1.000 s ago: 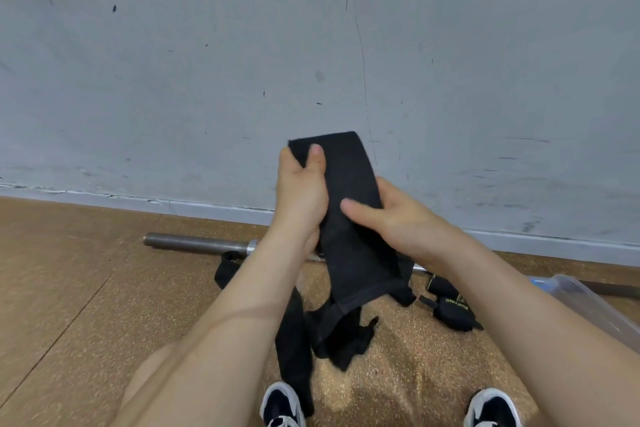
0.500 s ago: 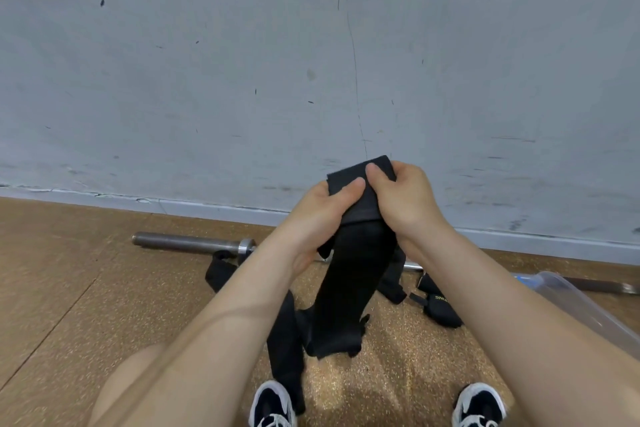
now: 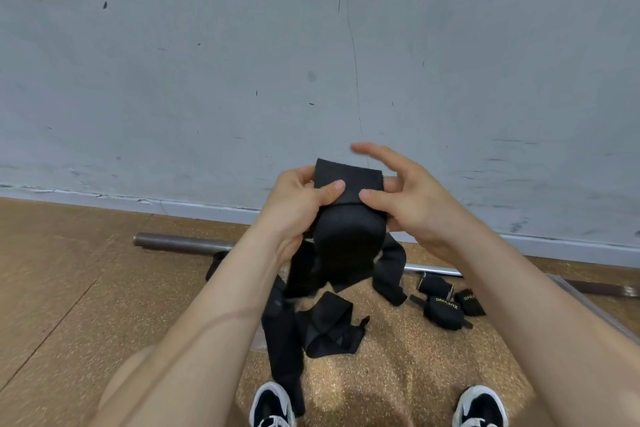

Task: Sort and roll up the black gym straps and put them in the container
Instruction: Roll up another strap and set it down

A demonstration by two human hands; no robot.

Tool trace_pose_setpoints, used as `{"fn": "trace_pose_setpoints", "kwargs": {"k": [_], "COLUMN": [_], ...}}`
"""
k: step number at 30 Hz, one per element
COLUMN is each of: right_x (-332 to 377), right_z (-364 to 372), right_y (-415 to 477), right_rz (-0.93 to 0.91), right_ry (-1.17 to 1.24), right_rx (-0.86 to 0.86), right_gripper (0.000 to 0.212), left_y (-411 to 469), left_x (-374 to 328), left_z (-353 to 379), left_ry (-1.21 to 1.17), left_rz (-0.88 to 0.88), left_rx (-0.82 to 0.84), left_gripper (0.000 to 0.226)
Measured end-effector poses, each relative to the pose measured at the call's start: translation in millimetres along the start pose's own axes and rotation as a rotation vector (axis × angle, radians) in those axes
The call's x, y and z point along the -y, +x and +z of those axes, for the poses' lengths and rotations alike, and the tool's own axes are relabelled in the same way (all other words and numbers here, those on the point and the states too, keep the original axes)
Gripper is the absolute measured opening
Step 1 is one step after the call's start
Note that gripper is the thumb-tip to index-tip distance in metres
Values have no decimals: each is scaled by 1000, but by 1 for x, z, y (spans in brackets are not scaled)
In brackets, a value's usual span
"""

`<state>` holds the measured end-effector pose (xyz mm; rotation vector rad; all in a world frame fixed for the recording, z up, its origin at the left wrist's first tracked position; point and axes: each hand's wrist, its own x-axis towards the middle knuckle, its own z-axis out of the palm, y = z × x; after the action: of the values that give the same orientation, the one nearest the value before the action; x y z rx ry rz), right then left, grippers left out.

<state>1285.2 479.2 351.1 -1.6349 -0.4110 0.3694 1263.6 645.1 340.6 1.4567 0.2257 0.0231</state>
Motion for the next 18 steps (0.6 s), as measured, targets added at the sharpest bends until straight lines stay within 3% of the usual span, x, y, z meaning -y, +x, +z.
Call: {"fn": "trace_pose_setpoints", "kwargs": {"k": [2, 7, 14, 18], "right_x": [0, 0, 2, 0], "right_z": [-1, -1, -2, 1], "right_y": [1, 4, 0, 1], "right_rz": [-41, -58, 151, 117], "right_ry": [-16, 88, 201, 95], "right_rx": [2, -60, 205, 155], "right_gripper": [40, 38, 29, 27], "left_y": [0, -1, 3, 6], "left_x": [-2, -11, -7, -5], "left_z": [0, -11, -12, -12], "left_ry": [-12, -80, -62, -75], "left_rz": [10, -17, 44, -1], "left_rx": [-1, 115, -19, -44], "left_gripper": [25, 27, 26, 27]}}
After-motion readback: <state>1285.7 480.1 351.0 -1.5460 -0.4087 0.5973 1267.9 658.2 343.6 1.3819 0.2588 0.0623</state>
